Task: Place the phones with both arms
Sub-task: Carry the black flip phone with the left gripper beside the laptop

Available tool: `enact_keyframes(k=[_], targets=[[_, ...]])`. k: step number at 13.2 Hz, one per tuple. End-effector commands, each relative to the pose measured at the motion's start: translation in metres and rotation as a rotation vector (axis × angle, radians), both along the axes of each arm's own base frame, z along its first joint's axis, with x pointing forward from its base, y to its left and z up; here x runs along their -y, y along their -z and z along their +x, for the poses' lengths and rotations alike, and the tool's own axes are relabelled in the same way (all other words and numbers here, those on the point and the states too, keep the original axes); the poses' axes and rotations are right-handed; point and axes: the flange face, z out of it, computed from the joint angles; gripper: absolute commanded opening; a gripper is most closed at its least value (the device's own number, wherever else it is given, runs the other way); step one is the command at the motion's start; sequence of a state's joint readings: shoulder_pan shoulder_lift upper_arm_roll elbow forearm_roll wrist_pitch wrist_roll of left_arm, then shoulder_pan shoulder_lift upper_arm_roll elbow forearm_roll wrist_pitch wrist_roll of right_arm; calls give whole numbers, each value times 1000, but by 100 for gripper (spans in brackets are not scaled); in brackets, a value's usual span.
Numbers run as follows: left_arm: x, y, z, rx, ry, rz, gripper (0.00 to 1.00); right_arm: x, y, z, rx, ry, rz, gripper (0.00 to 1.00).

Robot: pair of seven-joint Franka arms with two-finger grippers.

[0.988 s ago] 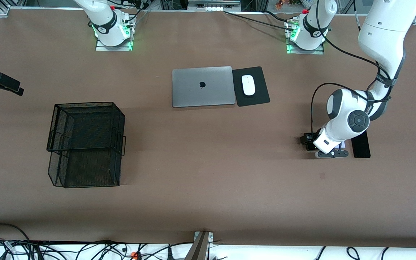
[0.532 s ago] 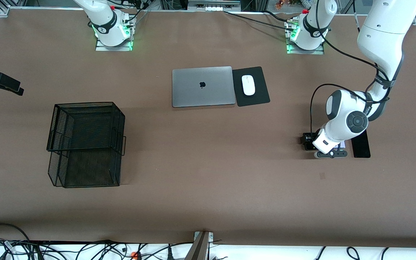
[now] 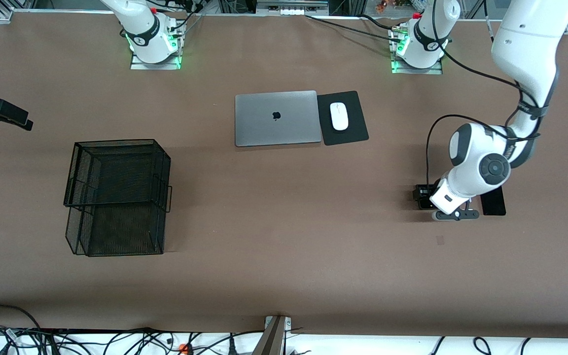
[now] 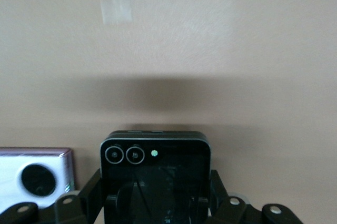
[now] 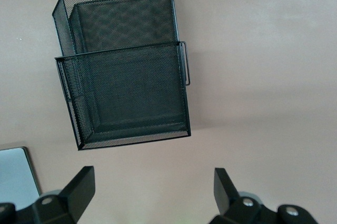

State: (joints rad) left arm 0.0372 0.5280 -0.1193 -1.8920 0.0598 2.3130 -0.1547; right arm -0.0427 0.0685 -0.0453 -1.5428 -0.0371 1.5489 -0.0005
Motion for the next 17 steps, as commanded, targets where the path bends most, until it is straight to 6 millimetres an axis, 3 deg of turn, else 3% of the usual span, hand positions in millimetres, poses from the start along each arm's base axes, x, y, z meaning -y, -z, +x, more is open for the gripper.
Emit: enact_keyframes(k=[1, 4, 6, 7, 9, 10, 15, 17], targets=[[14, -69, 25, -38, 61, 21, 42, -1, -4, 0, 5, -12, -5, 100], [52, -116, 40, -22, 106, -11, 43, -1, -3, 0, -1, -12, -5, 100], [107, -124, 33, -10, 170, -53, 43, -1, -1, 0, -7, -14, -4, 100], [132, -118, 34, -8, 205, -70, 43, -1, -1, 0, -8, -14, -4, 100], [209, -113, 37, 14, 296, -100, 42, 0, 1, 1, -10, -12, -4, 100], [244, -104, 28, 6, 311, -102, 42, -1, 1, 1, -14, -12, -4, 100], [353, -66, -3, 47, 142, -126, 42, 0, -2, 2, 6, -5, -15, 100], [382, -43, -16, 60, 80, -148, 42, -1, -3, 4, 21, -8, -17, 100]])
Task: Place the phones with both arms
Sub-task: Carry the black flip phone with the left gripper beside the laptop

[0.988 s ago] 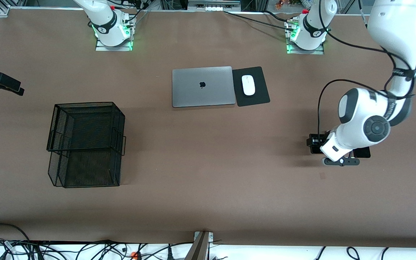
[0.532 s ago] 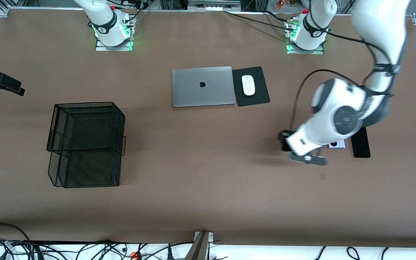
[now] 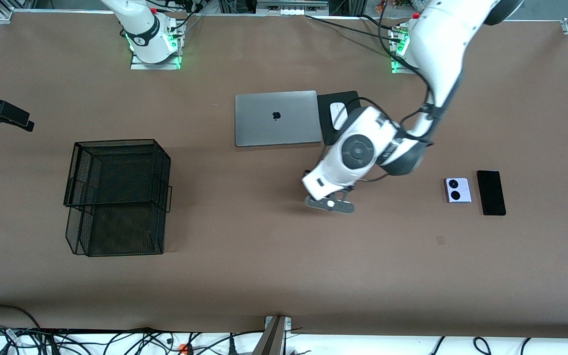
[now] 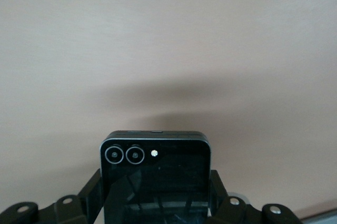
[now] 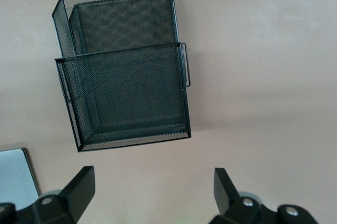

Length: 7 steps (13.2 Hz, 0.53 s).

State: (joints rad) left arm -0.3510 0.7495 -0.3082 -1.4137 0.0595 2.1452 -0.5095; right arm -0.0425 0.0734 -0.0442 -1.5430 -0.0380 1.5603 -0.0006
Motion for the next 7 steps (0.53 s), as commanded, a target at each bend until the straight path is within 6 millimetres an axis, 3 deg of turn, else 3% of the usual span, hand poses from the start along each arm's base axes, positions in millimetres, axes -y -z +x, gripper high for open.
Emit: enact_keyframes(k=[1, 4, 7], targets=[[33, 20, -2, 37, -80, -31, 42, -1, -5, 1, 15, -6, -15, 100], [49, 61, -15, 27, -103, -36, 42, -3, -4, 2, 15, -7, -14, 100], [57, 84, -23, 24, -95, -42, 42, -4, -3, 3, 14, -5, -8, 100]])
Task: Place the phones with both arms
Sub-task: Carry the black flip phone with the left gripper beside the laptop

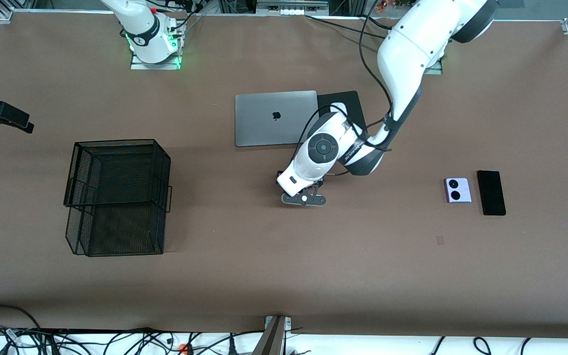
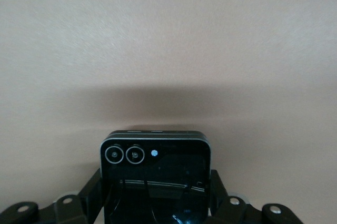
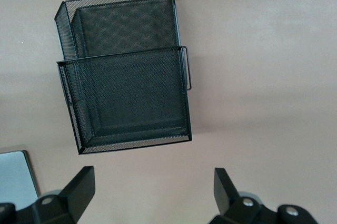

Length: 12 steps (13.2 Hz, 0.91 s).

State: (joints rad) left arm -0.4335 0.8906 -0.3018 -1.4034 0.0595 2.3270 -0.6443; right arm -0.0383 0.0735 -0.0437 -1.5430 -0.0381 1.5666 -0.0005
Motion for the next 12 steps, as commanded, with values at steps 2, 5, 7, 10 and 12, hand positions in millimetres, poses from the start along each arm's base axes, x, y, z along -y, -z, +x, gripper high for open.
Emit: enact_keyframes(k=[2, 5, 7, 10, 12], targets=[[12, 6, 0, 21, 3, 4, 47, -2, -1, 2, 4, -2, -7, 100], [13, -3, 1, 32, 5, 2, 100, -9, -3, 3, 15, -20, -13, 100], [3, -19, 8, 41, -7, 2, 100, -17, 0, 3, 8, -24, -6, 100], [-33, -79, 27, 11, -27, 61, 100, -31, 9, 10, 8, -49, -9, 100], [-79, -116, 40, -53, -62, 131, 100, -44, 14, 16, 19, -72, -8, 100]])
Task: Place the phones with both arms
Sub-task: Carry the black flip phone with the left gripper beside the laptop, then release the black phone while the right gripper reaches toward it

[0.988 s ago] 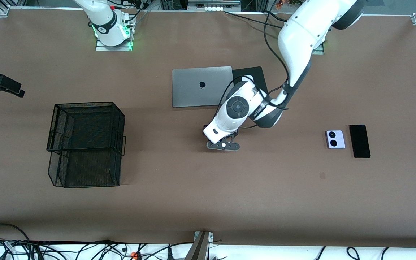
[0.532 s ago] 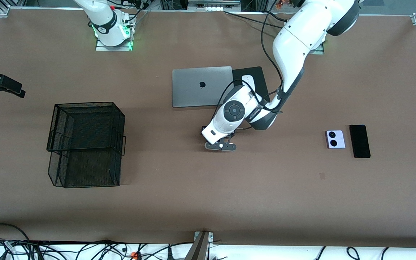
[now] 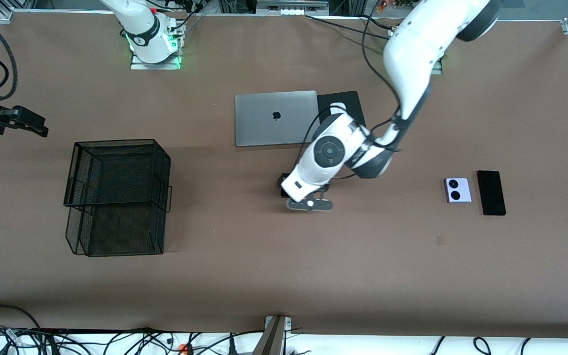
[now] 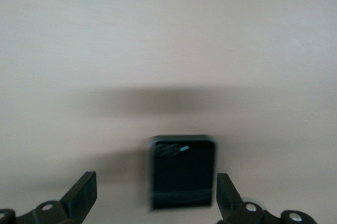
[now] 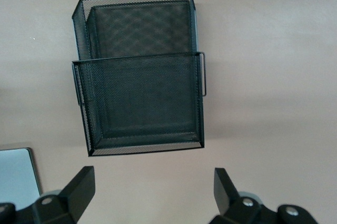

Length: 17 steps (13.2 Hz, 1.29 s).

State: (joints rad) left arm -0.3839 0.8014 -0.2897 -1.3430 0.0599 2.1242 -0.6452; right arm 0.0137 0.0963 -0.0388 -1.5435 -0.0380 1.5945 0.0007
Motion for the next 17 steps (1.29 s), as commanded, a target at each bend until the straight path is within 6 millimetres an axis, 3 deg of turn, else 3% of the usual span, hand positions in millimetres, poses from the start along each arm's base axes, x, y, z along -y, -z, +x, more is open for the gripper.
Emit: enact_keyframes(k=[1, 3, 5, 7, 12, 13, 17], targets=[[-62, -56, 9, -71, -40, 113, 100, -23, 8, 9, 18, -36, -9, 100], [-113, -55, 15, -148, -53, 262, 100, -41, 20, 17, 20, -49, -9, 100], [-155, -53, 26, -143, -55, 395, 100, -73, 40, 27, 16, -13, -13, 100], [-215, -49, 44, -162, -113, 452, 100, -125, 54, 31, 29, -17, -21, 100], [-316, -44, 64, -231, -44, 420, 100, -284, 116, 23, 60, -3, 19, 100], [-328, -45, 67, -236, -17, 406, 100, -315, 128, 20, 68, 4, 10, 100], [-348, -53, 69, -234, 2, 392, 100, -445, 188, 8, 106, 49, 22, 100]])
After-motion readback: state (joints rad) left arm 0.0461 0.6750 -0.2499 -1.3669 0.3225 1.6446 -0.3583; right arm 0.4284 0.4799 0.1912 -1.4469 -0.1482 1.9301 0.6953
